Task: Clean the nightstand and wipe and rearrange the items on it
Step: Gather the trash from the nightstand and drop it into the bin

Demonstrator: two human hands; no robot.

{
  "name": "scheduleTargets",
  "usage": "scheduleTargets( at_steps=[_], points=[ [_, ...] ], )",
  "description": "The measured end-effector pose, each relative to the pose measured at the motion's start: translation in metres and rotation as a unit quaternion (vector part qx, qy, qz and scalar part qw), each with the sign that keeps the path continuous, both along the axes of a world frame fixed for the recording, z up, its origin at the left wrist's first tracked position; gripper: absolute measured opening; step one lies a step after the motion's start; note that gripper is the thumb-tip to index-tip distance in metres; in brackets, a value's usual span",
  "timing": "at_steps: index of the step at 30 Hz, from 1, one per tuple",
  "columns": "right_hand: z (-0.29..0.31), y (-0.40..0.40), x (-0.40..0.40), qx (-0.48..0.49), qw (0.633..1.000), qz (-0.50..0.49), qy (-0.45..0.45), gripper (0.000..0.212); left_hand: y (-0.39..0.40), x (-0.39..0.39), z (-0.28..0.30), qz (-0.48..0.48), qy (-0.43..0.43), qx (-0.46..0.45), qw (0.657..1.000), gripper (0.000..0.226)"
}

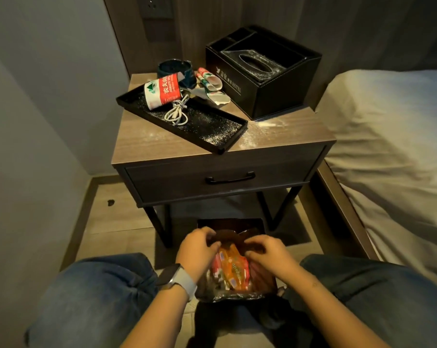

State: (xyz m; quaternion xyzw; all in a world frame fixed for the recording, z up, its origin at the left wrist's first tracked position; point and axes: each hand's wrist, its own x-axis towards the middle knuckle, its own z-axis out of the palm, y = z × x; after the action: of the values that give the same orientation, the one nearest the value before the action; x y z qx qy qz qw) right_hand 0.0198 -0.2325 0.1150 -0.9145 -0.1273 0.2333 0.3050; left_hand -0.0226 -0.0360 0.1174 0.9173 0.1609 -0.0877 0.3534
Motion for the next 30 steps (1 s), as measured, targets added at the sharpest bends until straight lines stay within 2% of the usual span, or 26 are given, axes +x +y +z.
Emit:
scheduleTargets(
  at_steps=[3,6,8,12,14,17,22,24,26,28,30],
  points=[
    [0.051,0.002,0.010,0.102,0.992,-0.025,-0.070,0.026,0.019,0.003,0.042,0.021,-0.106,-0.019,0.994,0.027],
    [0.113,0.015,0.026,0.213,0.967,-0.029,-0.133,0.023,0.034,0.011,0.092,0.038,-0.205,-0.043,0.977,0.023],
    [0.150,0.030,0.045,0.254,0.954,-0.015,-0.156,0.022,0.047,0.025,0.125,0.046,-0.254,-0.050,0.965,0.022],
    [0.198,0.071,0.103,0.221,0.948,0.015,-0.227,0.021,0.082,0.071,0.183,0.079,-0.305,-0.062,0.947,0.022],
    [0.212,0.092,0.135,0.183,0.947,0.017,-0.262,0.022,0.103,0.100,0.202,0.090,-0.321,-0.022,0.943,0.024],
    [0.221,0.120,0.181,0.099,0.942,0.035,-0.319,0.028,0.135,0.145,0.214,0.083,-0.305,0.060,0.947,0.034],
    [0.213,0.158,0.230,0.006,0.944,0.065,-0.322,0.044,0.178,0.213,0.203,0.027,-0.235,0.178,0.955,0.047],
    [0.205,0.167,0.242,-0.013,0.942,0.067,-0.328,0.043,0.185,0.230,0.200,0.004,-0.193,0.217,0.957,0.062],
    [0.196,0.172,0.250,-0.013,0.940,0.056,-0.337,0.032,0.188,0.242,0.196,-0.026,-0.160,0.232,0.959,0.075],
    [0.189,0.172,0.252,-0.008,0.935,0.035,-0.353,0.020,0.190,0.250,0.190,-0.040,-0.154,0.232,0.960,0.071],
    [0.186,0.167,0.251,0.016,0.928,0.019,-0.371,0.014,0.193,0.253,0.184,-0.039,-0.160,0.223,0.961,0.051]
  ],
)
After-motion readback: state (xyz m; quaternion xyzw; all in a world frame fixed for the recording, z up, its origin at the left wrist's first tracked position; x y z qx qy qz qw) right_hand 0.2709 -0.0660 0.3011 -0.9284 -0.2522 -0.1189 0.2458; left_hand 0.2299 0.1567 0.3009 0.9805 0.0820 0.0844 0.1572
